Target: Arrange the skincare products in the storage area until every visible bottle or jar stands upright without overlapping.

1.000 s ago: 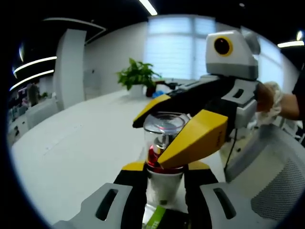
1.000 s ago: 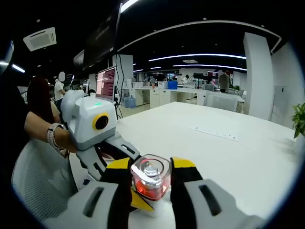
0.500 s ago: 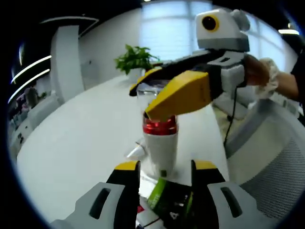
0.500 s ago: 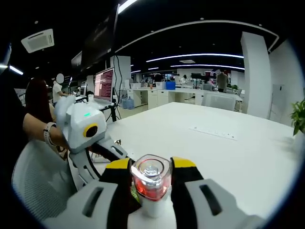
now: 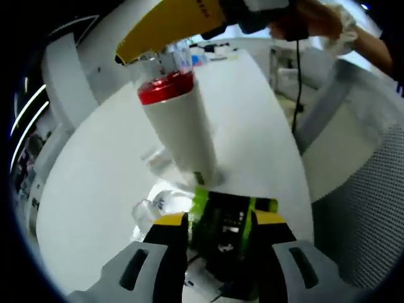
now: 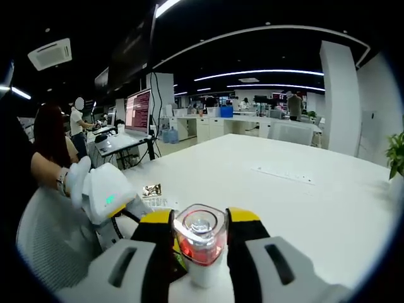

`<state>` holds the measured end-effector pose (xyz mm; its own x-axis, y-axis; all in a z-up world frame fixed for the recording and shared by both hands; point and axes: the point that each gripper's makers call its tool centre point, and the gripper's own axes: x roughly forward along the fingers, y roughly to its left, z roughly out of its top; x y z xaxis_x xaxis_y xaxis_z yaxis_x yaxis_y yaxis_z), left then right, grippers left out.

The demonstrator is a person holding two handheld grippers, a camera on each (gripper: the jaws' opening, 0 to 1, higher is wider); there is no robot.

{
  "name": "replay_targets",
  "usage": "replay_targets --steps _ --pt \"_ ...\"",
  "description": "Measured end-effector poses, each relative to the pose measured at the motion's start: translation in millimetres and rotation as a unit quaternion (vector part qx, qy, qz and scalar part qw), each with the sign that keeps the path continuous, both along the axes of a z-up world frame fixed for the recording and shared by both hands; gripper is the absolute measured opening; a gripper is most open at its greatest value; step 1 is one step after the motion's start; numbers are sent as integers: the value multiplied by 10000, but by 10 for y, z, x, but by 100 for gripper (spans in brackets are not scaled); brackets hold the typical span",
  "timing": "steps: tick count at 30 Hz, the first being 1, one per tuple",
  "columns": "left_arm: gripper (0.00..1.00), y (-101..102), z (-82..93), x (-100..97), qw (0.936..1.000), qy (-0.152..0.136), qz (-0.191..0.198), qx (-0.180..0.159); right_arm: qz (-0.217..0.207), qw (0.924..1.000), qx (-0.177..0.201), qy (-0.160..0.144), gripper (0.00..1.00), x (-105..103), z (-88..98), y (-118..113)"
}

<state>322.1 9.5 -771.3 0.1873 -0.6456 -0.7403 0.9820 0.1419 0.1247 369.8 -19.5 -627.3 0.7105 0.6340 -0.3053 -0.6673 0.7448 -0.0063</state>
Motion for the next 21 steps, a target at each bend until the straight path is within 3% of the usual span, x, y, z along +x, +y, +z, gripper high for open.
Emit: replay_targets --steps 2,3,9,12,21 --pt "35 36 -56 -19 9999 35 -54 150 -6 10000 -32 -7 31 -4 -1 -1" --pt "34 12 -25 -23 9999 135 -13 -8 -13 10000 -32 -11 32 -2 -1 -2" --pt "38 47 -45 18 9996 252 110 53 -38 9999 -79 -55 32 -1 -2 -7" --pt "38 49 -50 17 9996 278 23 50 -122 9999 15 112 32 2 -6 -19" --pt "42 129 -65 147 9992 382 32 94 -217 9996 54 172 38 3 59 -86"
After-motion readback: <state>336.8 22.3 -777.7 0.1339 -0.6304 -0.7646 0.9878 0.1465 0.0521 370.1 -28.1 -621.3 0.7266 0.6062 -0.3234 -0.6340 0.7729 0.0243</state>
